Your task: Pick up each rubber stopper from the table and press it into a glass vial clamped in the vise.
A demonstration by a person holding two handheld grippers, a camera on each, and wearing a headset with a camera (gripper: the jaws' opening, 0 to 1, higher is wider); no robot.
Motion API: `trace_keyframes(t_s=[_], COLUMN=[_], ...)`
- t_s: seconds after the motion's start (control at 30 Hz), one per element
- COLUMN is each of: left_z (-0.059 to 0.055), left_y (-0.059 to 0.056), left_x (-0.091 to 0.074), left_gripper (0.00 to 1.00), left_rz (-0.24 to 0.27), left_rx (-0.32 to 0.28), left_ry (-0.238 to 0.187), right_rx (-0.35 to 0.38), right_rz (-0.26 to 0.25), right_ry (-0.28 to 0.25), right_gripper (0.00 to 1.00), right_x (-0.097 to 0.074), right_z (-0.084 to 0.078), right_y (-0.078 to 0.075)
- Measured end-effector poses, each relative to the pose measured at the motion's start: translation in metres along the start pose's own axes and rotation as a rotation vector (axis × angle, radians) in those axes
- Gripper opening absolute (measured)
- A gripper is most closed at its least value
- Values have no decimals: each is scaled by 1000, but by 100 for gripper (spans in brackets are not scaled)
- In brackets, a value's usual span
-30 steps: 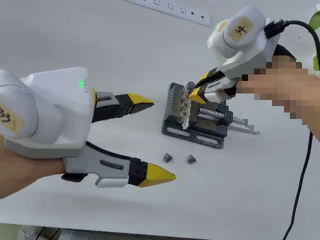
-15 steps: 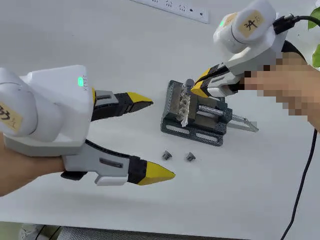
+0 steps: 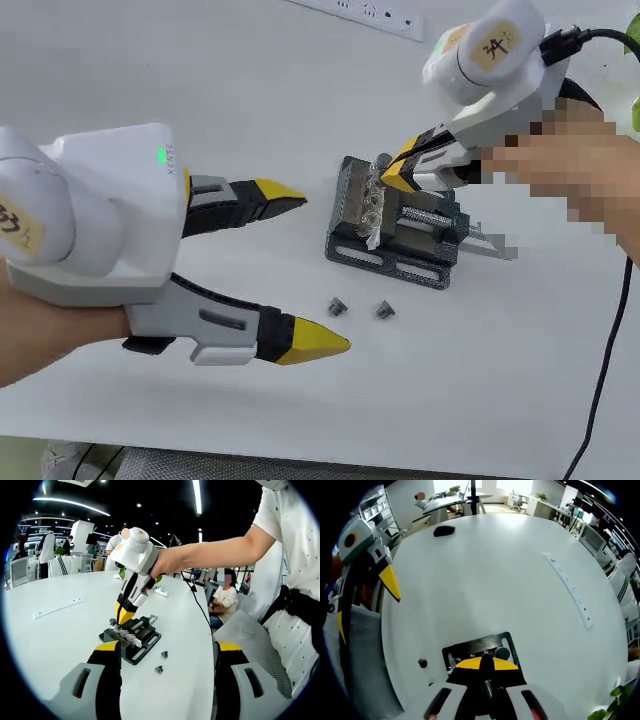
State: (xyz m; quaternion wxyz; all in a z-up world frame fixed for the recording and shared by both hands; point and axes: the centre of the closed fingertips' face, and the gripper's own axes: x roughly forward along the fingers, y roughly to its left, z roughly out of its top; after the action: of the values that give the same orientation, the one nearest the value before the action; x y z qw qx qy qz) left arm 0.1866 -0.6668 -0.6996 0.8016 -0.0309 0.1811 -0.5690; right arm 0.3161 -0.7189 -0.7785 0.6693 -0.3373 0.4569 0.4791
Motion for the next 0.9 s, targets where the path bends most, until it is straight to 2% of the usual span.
trace_keyframes(t_s=[0.9], left_z=[2], left_y=[1], left_x=[2], left_gripper=[75], left_rz=[-5], left_rx=[7], left_ry=[-1], right_rx=[-32], right_rz=[30], right_ry=[44], right_gripper=[0], right_x=[2], right_z=[-1], right_y=[0])
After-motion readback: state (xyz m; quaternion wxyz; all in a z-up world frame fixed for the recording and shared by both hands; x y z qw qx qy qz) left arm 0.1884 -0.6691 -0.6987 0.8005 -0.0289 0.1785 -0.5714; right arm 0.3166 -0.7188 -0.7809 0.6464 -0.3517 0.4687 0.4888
